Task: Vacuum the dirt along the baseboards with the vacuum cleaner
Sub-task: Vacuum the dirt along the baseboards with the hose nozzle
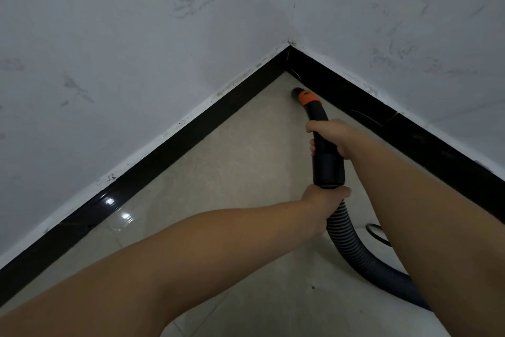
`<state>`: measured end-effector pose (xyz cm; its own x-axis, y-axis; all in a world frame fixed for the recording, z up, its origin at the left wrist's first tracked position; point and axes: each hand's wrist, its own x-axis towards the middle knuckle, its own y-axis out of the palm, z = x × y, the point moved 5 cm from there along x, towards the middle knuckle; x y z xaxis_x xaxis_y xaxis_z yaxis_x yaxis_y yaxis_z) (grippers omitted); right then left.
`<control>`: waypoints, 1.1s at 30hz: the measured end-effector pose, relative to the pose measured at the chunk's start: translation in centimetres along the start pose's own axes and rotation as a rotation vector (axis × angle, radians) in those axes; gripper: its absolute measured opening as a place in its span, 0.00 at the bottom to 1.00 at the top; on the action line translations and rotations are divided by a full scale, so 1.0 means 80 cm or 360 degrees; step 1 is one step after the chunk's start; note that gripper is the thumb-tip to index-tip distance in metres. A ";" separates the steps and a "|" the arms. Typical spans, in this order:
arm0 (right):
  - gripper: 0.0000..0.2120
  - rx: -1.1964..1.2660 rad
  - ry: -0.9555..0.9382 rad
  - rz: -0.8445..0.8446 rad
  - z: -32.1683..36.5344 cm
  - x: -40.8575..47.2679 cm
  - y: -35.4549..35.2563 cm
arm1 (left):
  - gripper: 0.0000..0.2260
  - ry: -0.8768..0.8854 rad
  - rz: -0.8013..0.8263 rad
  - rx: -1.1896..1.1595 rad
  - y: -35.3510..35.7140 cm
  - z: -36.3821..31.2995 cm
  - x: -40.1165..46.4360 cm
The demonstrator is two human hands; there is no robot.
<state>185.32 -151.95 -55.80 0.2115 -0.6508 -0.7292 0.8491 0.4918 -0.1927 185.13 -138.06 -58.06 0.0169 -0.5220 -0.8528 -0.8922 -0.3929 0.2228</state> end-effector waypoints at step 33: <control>0.07 0.0936 0.0199 -0.0801 -0.210 -0.162 -0.007 | 0.10 -0.0221 0.0237 0.1186 -0.056 0.138 -0.090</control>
<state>173.93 -134.06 -57.27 -0.2931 -0.6272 -0.7217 0.9527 -0.2546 -0.1656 184.02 -124.20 -58.09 -0.1398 -0.4105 -0.9011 -0.9497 0.3132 0.0047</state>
